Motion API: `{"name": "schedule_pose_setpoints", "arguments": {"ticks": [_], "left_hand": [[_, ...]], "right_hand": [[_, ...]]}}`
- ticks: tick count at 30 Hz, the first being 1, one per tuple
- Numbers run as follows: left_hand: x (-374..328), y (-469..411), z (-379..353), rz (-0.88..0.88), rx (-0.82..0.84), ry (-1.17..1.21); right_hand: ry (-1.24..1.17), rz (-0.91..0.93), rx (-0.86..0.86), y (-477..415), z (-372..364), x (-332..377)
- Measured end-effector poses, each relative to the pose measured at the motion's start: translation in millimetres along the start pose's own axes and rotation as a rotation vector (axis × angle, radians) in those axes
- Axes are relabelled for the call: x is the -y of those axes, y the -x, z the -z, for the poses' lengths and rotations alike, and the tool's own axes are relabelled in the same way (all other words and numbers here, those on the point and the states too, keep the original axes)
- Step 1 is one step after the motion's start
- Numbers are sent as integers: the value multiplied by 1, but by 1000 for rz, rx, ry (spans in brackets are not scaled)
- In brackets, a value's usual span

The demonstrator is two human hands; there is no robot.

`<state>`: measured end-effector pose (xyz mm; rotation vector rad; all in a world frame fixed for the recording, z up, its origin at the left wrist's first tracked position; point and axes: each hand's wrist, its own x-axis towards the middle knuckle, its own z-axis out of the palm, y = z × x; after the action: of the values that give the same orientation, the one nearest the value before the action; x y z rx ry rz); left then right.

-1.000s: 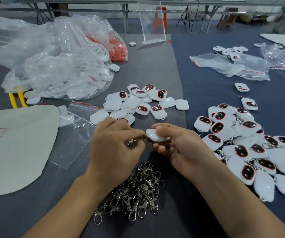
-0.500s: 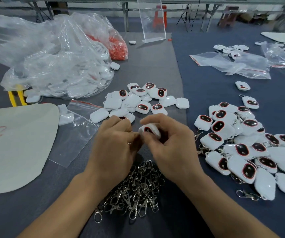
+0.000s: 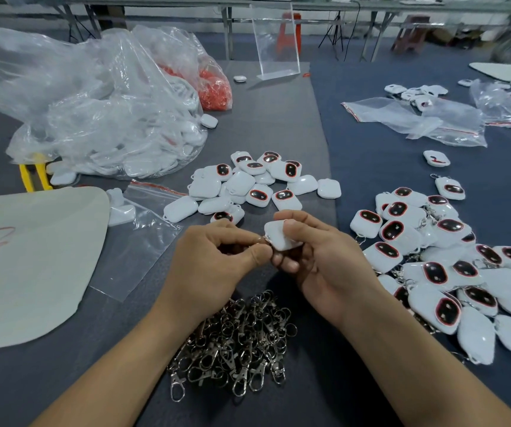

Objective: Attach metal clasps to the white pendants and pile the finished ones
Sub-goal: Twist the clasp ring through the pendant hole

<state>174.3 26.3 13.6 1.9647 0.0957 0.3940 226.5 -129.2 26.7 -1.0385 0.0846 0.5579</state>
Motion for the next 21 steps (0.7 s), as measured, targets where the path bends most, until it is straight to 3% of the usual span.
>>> {"name": "schedule_pose_setpoints", "arguments": {"ticks": [5, 7, 9, 12, 14, 17, 21], "left_hand": [[-1, 4, -3, -93, -45, -147], [0, 4, -3, -129, -59, -164], [0, 4, -2, -213, -50, -280], [2, 6, 2, -392, 8, -520], [4, 7, 5, -466, 36, -591], [3, 7, 4, -386, -3, -562], [-3, 3, -3, -105, -35, -198]], "right_hand": [[11, 11, -28, 1, -1, -3], [71, 94, -38, 0, -1, -6], [271, 310, -69, 3, -2, -12], [817, 795, -57, 13, -1, -22], [972, 901, 29, 16, -1, -28], [826, 686, -75, 10, -3, -22], [234, 269, -119, 2, -2, -7]]}}
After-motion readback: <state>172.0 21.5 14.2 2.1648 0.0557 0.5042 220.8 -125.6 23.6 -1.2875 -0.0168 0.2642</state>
